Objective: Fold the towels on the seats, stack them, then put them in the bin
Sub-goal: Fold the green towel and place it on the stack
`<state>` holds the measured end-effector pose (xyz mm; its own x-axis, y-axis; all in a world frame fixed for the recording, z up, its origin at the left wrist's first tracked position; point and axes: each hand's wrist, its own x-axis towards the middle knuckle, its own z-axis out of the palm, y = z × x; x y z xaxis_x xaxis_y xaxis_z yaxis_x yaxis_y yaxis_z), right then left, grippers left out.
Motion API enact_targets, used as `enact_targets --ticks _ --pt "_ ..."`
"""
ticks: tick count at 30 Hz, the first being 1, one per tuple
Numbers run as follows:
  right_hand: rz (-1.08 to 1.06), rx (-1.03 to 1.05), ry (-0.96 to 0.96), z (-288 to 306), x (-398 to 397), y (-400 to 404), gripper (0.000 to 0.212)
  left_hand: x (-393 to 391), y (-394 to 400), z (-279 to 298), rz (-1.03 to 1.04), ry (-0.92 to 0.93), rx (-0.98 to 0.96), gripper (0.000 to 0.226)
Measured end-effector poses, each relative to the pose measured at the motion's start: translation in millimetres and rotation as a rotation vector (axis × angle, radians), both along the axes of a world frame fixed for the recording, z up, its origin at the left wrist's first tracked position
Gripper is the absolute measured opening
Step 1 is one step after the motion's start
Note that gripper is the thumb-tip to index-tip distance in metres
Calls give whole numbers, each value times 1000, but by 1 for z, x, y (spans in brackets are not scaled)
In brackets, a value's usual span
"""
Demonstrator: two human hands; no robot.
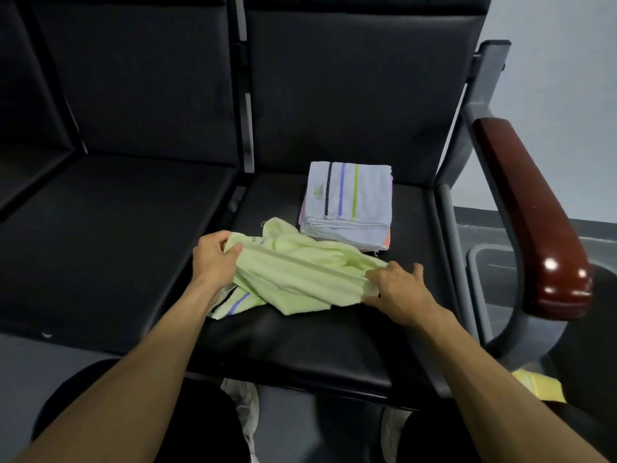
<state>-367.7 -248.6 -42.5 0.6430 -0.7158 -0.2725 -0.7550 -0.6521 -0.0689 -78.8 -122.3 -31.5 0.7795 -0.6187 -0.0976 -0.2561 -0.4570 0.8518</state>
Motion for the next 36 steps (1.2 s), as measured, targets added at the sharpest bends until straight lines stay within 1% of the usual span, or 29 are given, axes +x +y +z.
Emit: enact_targets --ticks 2,3,6,9,12,15,17,19,22,24,27,29,32,33,34,36 --pt "-30 -93 4 0 -9 -2 13 1 0 2 48 -1 -1 12" --pt "-45 -140 -3 2 -12 -3 12 2 0 2 62 5 -2 13" --pt "-31 -281 -13 3 -19 -6 18 -1 0 4 73 10 -6 13" --pt "-16 -403 -93 2 -25 -8 16 -1 1 4 117 15 -29 13" --pt "-33 -384 -118 5 -29 -9 14 -1 2 5 122 20 -29 15" --pt "-89 -330 -219 10 -31 -10 7 -5 0 5 118 19 -24 13" --pt "-93 -287 -267 10 -31 -9 16 -5 -1 4 119 18 -31 11" --pt "-55 -281 -255 9 -30 -6 21 -5 -2 4 113 19 -39 11" --pt "9 -421 -206 2 -27 -7 32 -6 -4 4 120 19 -46 14" --pt "14 -477 -189 0 -25 -8 33 -6 -4 3 121 23 -52 15" --pt "-11 -459 -141 -2 -25 -9 34 -4 -5 1 113 32 -54 14" --pt "-46 -418 -102 -4 -27 -10 30 -3 -4 1 122 31 -52 15" --pt "-105 -348 -59 -6 -30 -12 7 -2 -4 1 133 27 -49 14" --pt "-131 -322 -35 -6 -31 -14 6 -2 -4 1 133 24 -44 14" --pt "-161 -297 -23 -7 -33 -15 11 -2 -4 0 132 22 -38 14" --pt "-219 -281 -58 -9 -37 -17 19 -3 -5 0 141 16 -27 14"
